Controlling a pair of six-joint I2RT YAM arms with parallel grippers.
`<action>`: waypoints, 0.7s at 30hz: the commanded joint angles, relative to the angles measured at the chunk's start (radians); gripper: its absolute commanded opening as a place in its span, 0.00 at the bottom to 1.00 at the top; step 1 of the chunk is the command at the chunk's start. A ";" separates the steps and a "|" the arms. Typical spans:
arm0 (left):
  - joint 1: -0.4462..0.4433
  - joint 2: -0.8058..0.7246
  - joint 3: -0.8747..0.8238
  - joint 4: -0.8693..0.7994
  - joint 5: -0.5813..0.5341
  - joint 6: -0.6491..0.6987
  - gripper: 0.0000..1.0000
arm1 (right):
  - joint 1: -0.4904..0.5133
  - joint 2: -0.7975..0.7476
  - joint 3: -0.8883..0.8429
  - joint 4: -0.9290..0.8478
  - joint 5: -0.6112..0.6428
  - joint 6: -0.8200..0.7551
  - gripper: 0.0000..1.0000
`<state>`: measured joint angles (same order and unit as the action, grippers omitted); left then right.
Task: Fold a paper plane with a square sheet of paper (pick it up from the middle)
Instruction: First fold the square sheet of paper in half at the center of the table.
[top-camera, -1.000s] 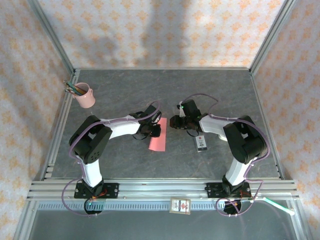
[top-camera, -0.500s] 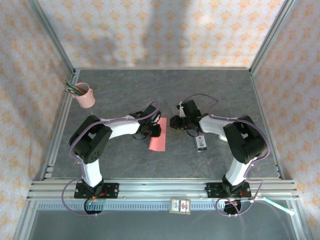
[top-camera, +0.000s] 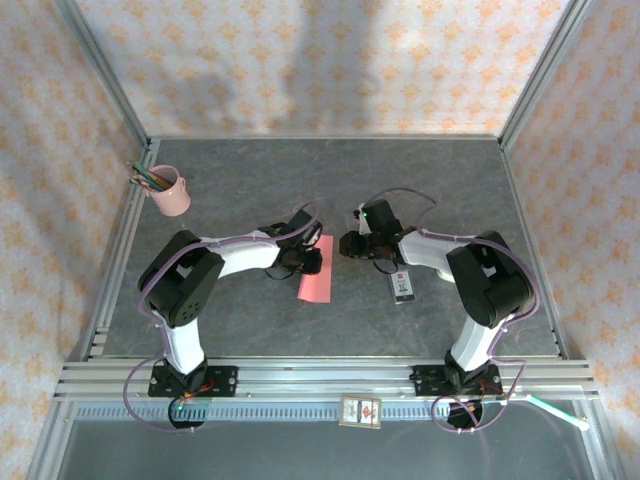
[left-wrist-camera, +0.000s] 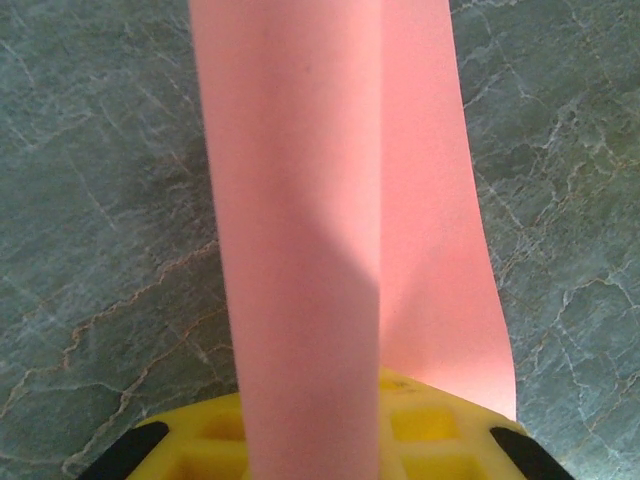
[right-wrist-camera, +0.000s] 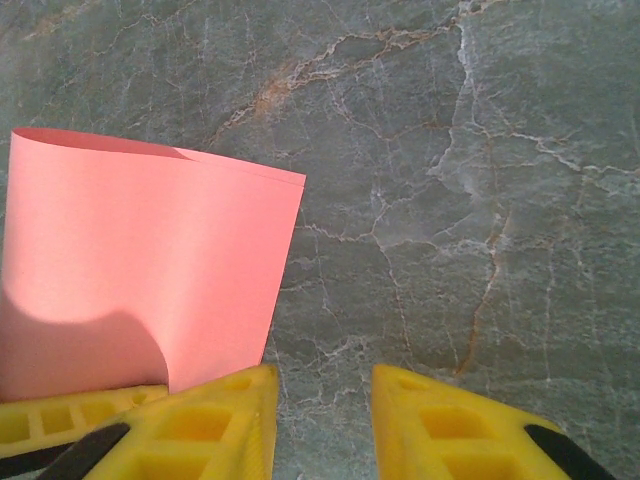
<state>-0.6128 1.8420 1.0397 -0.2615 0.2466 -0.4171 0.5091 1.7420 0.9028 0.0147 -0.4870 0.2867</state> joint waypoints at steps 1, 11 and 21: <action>0.065 0.127 -0.056 -0.103 -0.256 0.034 0.24 | -0.006 -0.012 -0.009 -0.016 0.015 -0.009 0.30; 0.021 0.124 -0.055 -0.137 -0.184 0.021 0.25 | -0.006 -0.042 0.000 -0.079 0.054 -0.050 0.30; -0.015 -0.049 -0.139 -0.093 -0.036 -0.093 0.26 | -0.011 -0.110 -0.022 -0.139 0.072 -0.088 0.30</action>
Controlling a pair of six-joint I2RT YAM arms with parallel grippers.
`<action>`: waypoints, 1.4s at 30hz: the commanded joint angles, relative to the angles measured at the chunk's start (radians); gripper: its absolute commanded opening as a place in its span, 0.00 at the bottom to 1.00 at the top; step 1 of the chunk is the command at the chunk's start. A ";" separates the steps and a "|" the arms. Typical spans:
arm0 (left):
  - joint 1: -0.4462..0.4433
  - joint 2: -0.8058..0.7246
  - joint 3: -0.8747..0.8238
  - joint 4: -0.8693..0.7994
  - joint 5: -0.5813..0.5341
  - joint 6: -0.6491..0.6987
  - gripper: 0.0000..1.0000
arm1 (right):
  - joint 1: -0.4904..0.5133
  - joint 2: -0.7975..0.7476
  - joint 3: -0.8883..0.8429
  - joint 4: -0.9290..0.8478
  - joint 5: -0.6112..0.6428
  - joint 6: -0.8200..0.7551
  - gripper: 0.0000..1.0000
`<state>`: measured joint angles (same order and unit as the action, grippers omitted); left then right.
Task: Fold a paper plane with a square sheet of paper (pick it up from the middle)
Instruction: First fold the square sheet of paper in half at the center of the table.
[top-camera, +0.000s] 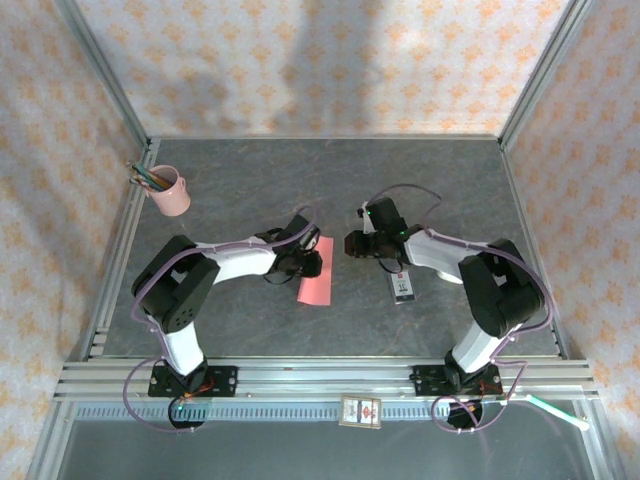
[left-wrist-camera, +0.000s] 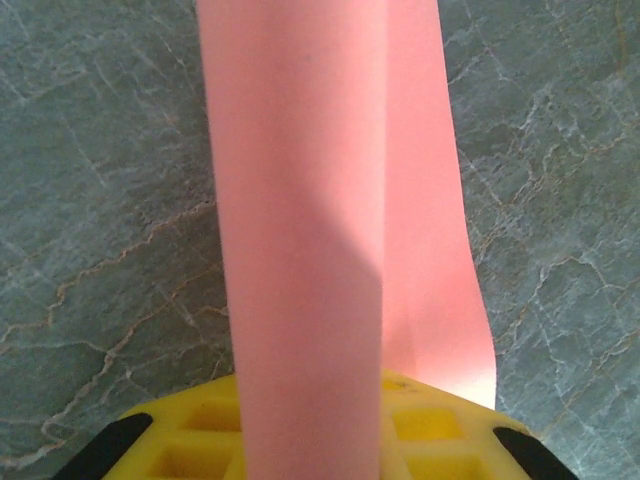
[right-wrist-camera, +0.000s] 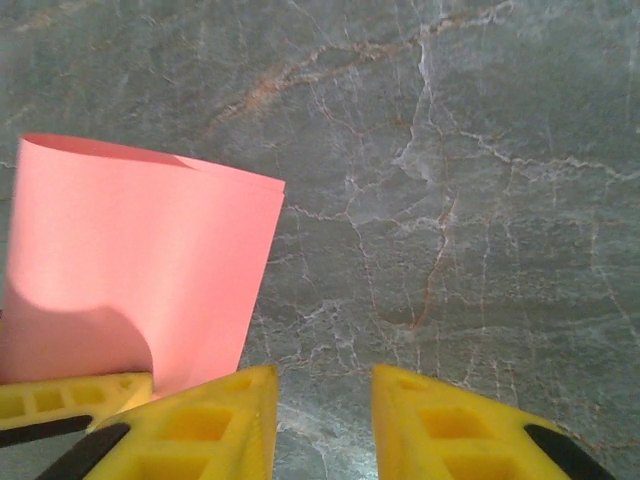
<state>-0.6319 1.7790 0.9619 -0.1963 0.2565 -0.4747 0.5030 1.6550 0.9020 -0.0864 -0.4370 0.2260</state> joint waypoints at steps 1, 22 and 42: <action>0.005 0.015 -0.063 -0.160 -0.052 -0.040 0.26 | -0.004 -0.023 -0.023 -0.039 0.021 -0.028 0.30; 0.005 0.105 0.001 -0.213 -0.123 0.009 0.22 | -0.005 -0.002 -0.033 0.005 -0.097 -0.009 0.30; 0.005 0.163 0.001 -0.234 -0.179 0.090 0.25 | -0.004 0.070 0.039 0.024 -0.148 0.019 0.30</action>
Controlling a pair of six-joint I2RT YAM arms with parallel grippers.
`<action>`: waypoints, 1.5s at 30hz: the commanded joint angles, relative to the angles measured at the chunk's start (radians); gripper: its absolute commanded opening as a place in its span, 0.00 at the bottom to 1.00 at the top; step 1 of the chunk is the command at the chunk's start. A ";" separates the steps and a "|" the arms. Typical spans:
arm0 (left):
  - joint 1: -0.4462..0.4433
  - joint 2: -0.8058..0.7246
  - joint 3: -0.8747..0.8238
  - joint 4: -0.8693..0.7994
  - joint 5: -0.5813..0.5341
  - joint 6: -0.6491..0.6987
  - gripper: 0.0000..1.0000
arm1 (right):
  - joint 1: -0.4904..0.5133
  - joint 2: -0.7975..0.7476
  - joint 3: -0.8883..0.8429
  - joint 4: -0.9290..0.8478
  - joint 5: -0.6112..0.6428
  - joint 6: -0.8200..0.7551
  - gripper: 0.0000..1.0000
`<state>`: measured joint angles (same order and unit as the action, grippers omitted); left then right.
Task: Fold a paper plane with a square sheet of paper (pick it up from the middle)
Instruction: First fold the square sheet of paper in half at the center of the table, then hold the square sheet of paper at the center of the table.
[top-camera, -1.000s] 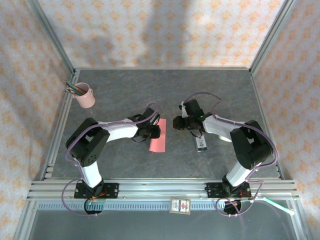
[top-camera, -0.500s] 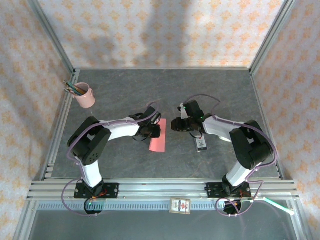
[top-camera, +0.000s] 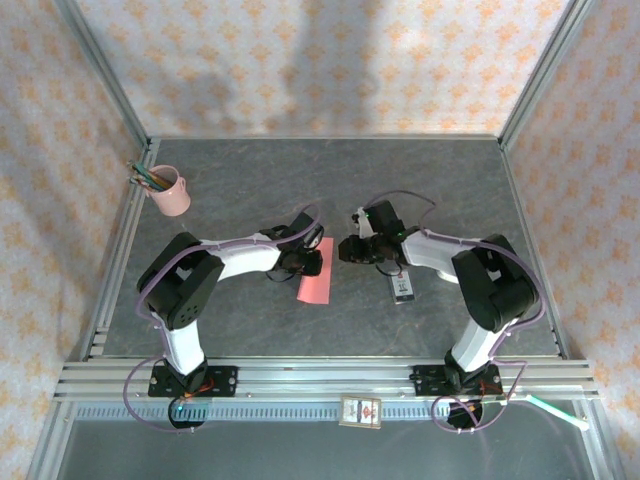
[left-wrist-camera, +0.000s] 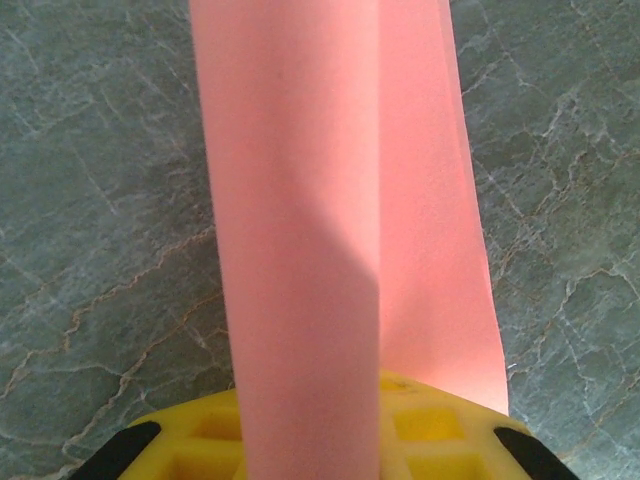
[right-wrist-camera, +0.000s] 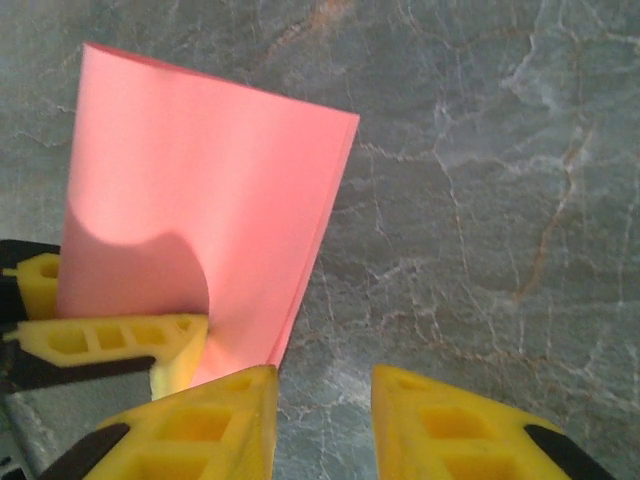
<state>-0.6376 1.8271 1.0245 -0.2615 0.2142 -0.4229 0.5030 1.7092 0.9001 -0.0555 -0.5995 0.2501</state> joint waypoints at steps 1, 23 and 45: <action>0.010 0.116 -0.063 -0.169 -0.141 0.042 0.25 | -0.004 0.021 0.047 -0.010 0.015 -0.006 0.30; 0.010 0.148 -0.053 -0.192 -0.205 0.093 0.27 | -0.006 0.065 0.112 -0.061 0.049 -0.041 0.30; 0.010 0.180 -0.021 -0.221 -0.226 0.133 0.30 | -0.004 0.085 0.044 0.060 -0.180 0.065 0.25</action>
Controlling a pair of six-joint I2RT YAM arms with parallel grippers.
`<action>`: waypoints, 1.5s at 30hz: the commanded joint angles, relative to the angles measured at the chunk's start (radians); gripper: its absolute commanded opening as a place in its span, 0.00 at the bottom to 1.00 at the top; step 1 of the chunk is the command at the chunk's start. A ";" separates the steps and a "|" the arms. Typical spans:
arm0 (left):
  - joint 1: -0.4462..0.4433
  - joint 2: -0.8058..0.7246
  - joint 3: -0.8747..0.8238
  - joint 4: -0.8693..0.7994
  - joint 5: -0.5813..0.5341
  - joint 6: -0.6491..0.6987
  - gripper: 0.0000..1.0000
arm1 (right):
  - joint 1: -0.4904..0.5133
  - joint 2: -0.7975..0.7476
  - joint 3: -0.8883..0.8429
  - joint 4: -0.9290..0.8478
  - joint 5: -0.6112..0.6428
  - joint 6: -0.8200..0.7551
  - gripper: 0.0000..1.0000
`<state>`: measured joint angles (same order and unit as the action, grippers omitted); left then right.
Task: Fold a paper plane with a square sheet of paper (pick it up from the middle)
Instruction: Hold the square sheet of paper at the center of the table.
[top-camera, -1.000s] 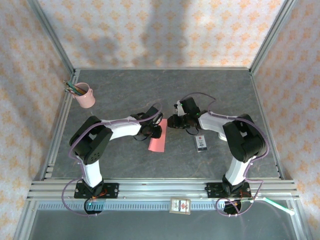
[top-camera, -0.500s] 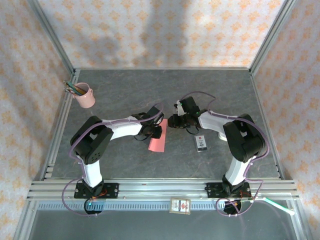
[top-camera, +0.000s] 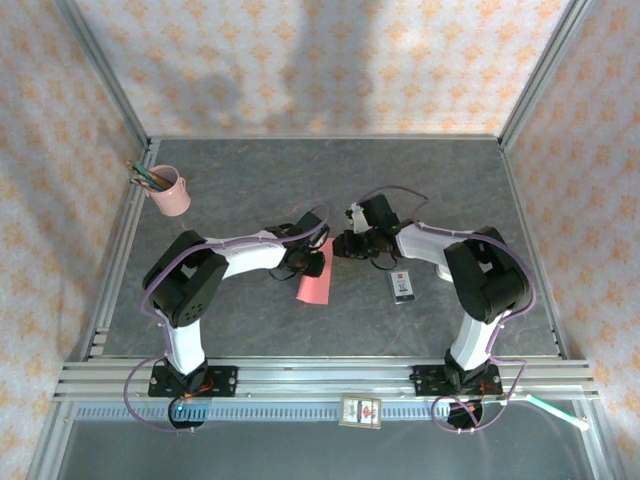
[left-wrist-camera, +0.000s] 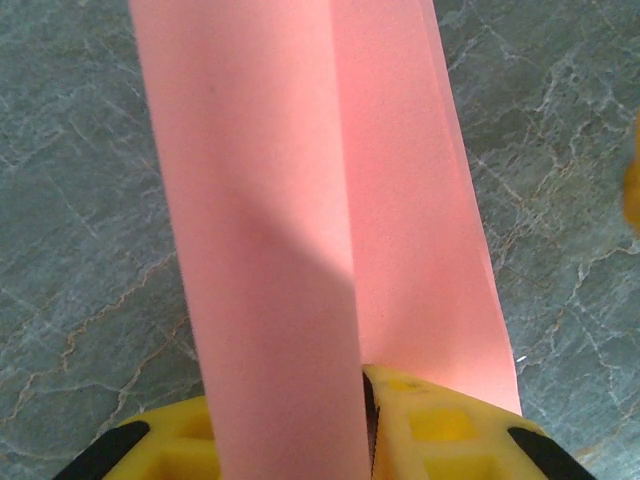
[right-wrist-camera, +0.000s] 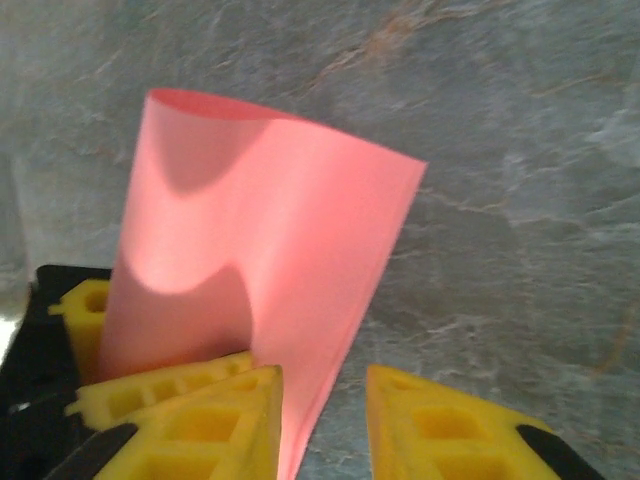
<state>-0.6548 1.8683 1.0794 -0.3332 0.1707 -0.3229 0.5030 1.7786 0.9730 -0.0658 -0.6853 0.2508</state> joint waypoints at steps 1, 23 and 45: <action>0.027 0.140 -0.077 -0.149 -0.184 0.033 0.30 | -0.002 0.018 -0.037 0.087 -0.105 0.078 0.23; 0.028 0.132 -0.081 -0.154 -0.206 0.034 0.33 | 0.051 0.107 -0.008 0.119 -0.056 0.155 0.11; 0.027 0.132 -0.080 -0.155 -0.224 0.031 0.36 | 0.014 0.051 -0.031 0.187 -0.090 0.223 0.11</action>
<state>-0.6682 1.8698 1.0794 -0.3328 0.1482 -0.3187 0.5045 1.8614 0.9405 0.0795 -0.7525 0.4458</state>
